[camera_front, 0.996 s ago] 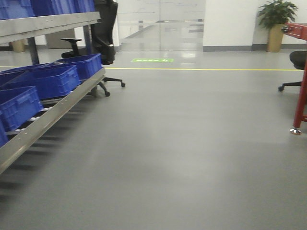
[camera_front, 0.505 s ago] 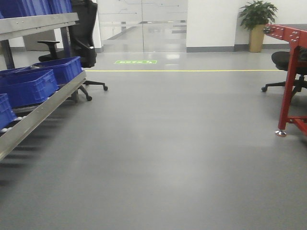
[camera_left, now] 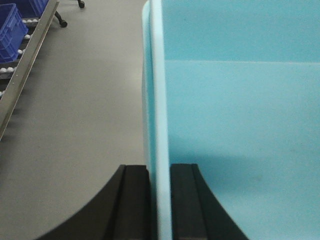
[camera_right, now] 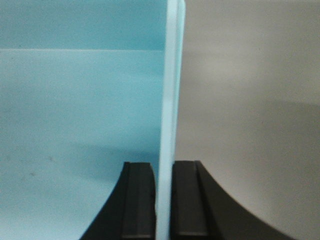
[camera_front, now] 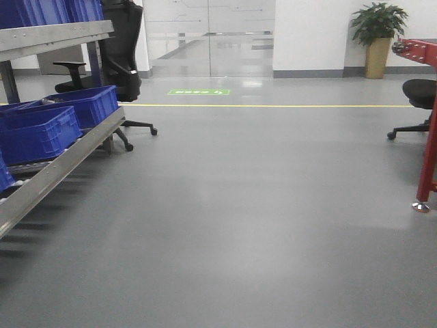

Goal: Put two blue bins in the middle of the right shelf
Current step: 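Drive the base along the aisle carrying both bins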

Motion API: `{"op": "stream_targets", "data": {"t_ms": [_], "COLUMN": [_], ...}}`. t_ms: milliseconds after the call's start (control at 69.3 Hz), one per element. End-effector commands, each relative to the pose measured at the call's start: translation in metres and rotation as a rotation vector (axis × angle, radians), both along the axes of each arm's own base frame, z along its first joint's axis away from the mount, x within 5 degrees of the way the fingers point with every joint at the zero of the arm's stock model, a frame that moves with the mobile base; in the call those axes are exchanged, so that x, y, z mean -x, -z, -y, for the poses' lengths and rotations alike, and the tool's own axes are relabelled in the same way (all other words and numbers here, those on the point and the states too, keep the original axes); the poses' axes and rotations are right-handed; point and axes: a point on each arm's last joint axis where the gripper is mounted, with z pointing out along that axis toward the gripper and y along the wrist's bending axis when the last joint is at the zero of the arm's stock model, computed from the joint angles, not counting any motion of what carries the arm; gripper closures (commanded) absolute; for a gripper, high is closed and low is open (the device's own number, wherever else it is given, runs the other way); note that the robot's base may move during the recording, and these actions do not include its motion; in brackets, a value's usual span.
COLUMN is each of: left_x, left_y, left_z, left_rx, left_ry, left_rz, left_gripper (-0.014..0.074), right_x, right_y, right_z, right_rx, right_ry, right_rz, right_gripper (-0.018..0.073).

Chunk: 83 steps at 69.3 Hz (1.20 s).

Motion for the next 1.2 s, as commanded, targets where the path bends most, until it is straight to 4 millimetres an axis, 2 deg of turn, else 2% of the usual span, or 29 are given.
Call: {"op": "stream_targets", "data": {"t_ms": [0,1183], "left_x": [0.0053,0.0053], "left_y": [-0.0169,-0.0169], "left_z": [0.0068,0.0068], "left_rx": [0.077,0.077], "left_ry": [0.061,0.061], "left_rz": [0.115,0.115], "left_gripper": [0.0707,0.0707], "right_x": [0.0070,0.0068], "right_y": [-0.0180,-0.0185], "right_z": [-0.0061,-0.0063], "right_rx": [-0.122,-0.125], "right_ry": [-0.064,-0.065], "right_rz": [0.091,0.096], "right_gripper": [0.0721,0.0721]}}
